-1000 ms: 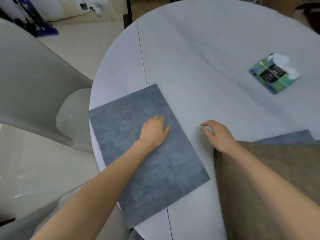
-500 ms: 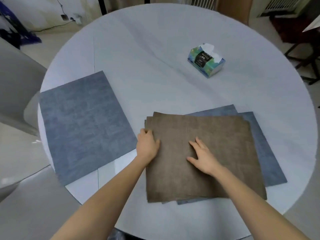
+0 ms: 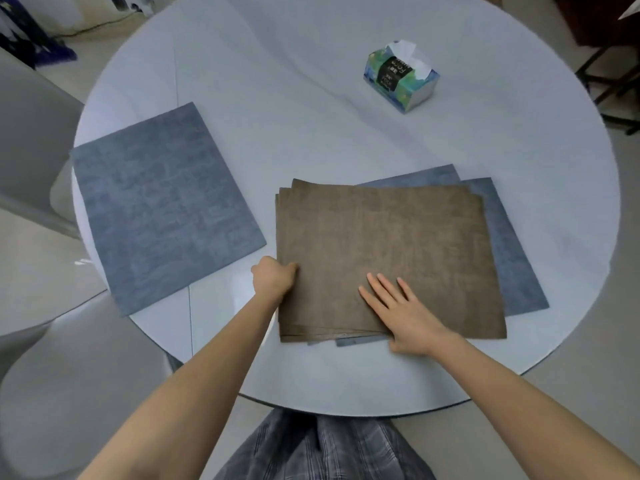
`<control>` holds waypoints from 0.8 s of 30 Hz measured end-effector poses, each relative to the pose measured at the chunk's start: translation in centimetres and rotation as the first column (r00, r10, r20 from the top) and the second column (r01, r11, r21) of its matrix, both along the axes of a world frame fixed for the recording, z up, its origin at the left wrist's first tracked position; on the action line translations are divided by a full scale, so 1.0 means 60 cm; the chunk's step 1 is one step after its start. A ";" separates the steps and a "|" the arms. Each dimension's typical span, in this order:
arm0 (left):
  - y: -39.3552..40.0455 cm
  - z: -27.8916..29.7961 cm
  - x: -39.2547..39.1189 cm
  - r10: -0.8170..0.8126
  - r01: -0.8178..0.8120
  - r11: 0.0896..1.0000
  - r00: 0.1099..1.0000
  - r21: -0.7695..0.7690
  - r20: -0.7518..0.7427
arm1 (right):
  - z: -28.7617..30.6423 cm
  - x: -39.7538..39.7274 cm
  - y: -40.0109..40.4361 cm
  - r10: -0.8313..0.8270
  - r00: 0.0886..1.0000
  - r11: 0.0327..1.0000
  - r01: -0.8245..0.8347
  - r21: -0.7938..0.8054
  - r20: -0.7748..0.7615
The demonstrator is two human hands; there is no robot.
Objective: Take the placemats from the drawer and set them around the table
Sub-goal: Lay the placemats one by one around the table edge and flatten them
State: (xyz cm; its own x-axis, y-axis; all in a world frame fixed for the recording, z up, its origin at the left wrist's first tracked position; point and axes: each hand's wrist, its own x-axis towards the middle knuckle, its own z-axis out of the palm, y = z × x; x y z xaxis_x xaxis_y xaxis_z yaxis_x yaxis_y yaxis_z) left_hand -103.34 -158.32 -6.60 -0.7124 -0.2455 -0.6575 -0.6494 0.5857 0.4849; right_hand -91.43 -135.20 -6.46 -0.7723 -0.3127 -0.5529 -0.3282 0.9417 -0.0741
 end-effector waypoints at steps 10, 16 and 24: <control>0.031 -0.004 0.024 0.187 -0.217 0.915 0.975 0.341 0.117 | -0.009 -0.003 -0.003 -0.210 0.973 0.975 0.216 0.058 -0.090; 0.090 0.012 0.004 0.170 -0.138 0.868 0.985 0.478 -0.024 | -0.004 -0.074 0.037 -0.261 0.959 0.958 0.271 0.098 -0.109; 0.095 0.015 -0.153 0.105 -0.020 0.958 0.953 0.285 -0.284 | -0.003 -0.228 0.032 -0.298 0.949 0.951 0.305 0.058 -0.102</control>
